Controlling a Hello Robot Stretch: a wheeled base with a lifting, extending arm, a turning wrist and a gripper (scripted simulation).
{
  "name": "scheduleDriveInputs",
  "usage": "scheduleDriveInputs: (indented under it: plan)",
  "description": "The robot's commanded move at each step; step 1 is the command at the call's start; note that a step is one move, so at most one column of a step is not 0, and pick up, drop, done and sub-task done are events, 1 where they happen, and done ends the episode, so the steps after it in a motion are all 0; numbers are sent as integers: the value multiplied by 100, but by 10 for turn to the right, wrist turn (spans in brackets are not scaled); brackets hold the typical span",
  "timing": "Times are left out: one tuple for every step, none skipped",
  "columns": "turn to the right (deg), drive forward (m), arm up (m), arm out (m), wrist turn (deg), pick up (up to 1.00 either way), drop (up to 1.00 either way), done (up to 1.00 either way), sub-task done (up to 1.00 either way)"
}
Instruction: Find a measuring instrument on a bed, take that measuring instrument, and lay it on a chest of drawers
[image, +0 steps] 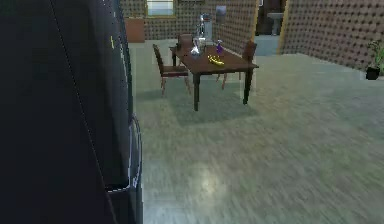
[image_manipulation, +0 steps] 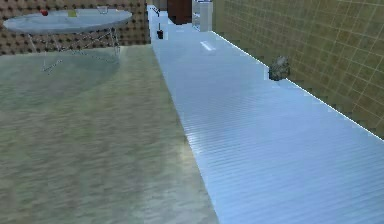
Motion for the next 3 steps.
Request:
scheduleDriveInputs:
  plan:
    - [300,0,0,0,0,0,0,0,0]
    - [0,80,0,0,0,0,0,0,0]
    - [-30,0,0,0,0,0,0,0,0]
